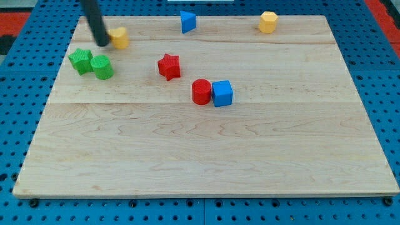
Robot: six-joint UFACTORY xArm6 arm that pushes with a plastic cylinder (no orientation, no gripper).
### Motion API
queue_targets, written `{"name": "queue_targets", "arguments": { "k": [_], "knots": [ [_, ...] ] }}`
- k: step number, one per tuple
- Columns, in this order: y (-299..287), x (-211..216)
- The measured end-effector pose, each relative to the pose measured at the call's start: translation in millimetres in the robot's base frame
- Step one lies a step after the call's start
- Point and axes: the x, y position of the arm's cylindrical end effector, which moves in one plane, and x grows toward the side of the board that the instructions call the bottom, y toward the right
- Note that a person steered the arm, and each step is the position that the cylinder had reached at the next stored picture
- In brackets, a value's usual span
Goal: Slide the yellow heart to the yellow hexagon
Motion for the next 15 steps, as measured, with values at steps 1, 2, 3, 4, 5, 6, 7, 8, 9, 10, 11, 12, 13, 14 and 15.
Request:
{"name": "queue_targets", "arguments": {
  "k": [1,2,3,4,5,6,7,8,9,10,11,12,13,14,15],
  "knots": [
    [59,1],
    [-6,-6],
    [-36,-18],
    [26,-25],
    [94,-27],
    [91,-33],
    [71,-60],
    [106,-34],
    [139,-20],
    [208,-18],
    [159,-22],
    [93,-22],
    [87,-31],
    [142,-40],
    [185,-45]
  ]
}}
